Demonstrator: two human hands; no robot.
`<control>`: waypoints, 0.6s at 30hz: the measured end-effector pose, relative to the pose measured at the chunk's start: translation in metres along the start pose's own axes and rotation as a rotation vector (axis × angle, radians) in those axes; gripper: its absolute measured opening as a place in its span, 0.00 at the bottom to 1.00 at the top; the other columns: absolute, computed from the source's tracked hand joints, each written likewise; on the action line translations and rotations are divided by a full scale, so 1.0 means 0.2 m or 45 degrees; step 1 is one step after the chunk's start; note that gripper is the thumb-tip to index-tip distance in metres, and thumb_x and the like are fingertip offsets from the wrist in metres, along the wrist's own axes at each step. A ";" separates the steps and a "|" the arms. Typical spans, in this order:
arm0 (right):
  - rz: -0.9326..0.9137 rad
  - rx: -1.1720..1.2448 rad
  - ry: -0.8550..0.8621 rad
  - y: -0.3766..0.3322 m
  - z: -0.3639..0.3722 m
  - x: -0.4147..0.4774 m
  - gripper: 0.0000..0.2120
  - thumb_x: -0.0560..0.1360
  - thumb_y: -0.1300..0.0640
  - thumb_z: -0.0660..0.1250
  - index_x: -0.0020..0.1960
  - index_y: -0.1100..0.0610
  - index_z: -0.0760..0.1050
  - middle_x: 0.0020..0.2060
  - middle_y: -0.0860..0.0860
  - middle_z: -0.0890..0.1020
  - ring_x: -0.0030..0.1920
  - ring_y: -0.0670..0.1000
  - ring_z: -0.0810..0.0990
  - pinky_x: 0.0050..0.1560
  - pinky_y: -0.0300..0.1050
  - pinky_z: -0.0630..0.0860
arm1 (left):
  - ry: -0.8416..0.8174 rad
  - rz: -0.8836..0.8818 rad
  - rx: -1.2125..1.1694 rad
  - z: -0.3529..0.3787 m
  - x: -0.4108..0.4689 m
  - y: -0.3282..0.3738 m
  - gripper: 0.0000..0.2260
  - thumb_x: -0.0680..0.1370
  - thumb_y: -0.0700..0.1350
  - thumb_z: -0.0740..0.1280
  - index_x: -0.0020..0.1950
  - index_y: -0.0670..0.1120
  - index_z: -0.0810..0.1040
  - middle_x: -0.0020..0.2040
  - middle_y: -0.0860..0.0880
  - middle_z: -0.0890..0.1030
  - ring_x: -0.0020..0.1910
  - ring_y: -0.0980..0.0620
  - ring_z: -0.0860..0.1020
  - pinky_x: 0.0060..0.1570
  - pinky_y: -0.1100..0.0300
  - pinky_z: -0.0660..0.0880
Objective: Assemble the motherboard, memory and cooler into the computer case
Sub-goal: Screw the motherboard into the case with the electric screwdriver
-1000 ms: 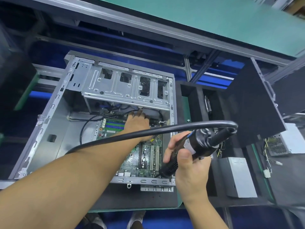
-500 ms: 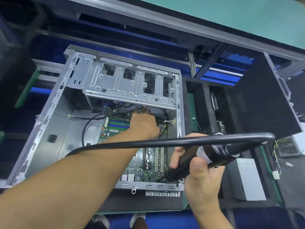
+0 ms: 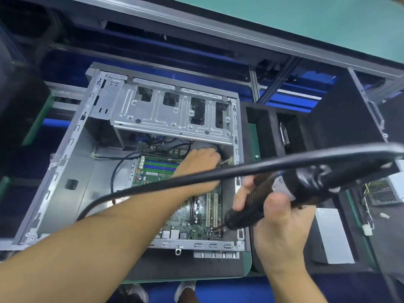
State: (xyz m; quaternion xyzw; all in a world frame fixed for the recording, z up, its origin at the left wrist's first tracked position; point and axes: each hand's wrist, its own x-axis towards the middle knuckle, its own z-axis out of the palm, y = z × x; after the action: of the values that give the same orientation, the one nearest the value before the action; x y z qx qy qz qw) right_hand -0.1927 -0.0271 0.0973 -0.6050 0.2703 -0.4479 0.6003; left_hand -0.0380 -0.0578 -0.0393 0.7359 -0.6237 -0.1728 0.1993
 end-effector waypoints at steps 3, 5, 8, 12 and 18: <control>-0.027 -0.077 0.019 -0.06 0.02 0.08 0.22 0.71 0.30 0.70 0.44 0.50 0.77 0.34 0.51 0.79 0.31 0.56 0.76 0.41 0.50 0.73 | -0.242 0.311 0.107 -0.10 -0.05 0.05 0.08 0.71 0.50 0.65 0.36 0.55 0.66 0.33 0.58 0.70 0.31 0.57 0.70 0.34 0.59 0.71; -0.017 -0.079 0.023 -0.08 0.02 0.11 0.25 0.71 0.29 0.69 0.43 0.52 0.74 0.33 0.50 0.78 0.29 0.55 0.75 0.43 0.49 0.74 | -0.402 0.399 0.204 -0.12 -0.10 0.07 0.10 0.70 0.51 0.65 0.33 0.55 0.64 0.30 0.57 0.69 0.28 0.57 0.69 0.30 0.63 0.66; 0.000 -0.059 0.045 -0.09 0.03 0.15 0.31 0.70 0.29 0.69 0.46 0.59 0.71 0.32 0.49 0.77 0.26 0.55 0.74 0.33 0.44 0.72 | -0.702 0.597 0.403 -0.08 -0.19 0.09 0.07 0.69 0.53 0.68 0.35 0.51 0.74 0.30 0.56 0.74 0.28 0.54 0.70 0.30 0.63 0.65; 0.014 -0.049 0.111 -0.08 0.01 0.17 0.23 0.73 0.37 0.68 0.46 0.59 0.72 0.33 0.50 0.77 0.25 0.55 0.74 0.31 0.47 0.71 | -0.773 0.837 0.659 -0.01 -0.22 0.12 0.12 0.73 0.51 0.64 0.39 0.45 0.80 0.35 0.46 0.80 0.36 0.42 0.78 0.41 0.53 0.78; -0.018 -0.073 0.138 -0.09 -0.03 0.16 0.16 0.73 0.40 0.68 0.43 0.52 0.74 0.31 0.51 0.78 0.26 0.56 0.74 0.33 0.49 0.72 | -0.739 0.840 0.668 0.08 -0.19 0.13 0.09 0.68 0.51 0.68 0.36 0.46 0.80 0.28 0.53 0.67 0.37 0.47 0.70 0.49 0.54 0.71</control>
State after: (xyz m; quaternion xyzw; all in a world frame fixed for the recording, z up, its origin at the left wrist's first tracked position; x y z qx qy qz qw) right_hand -0.1865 -0.0551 0.1204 -0.5987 0.3110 -0.4763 0.5638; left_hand -0.0748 -0.0251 -0.0398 0.4469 -0.8747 -0.1358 -0.1296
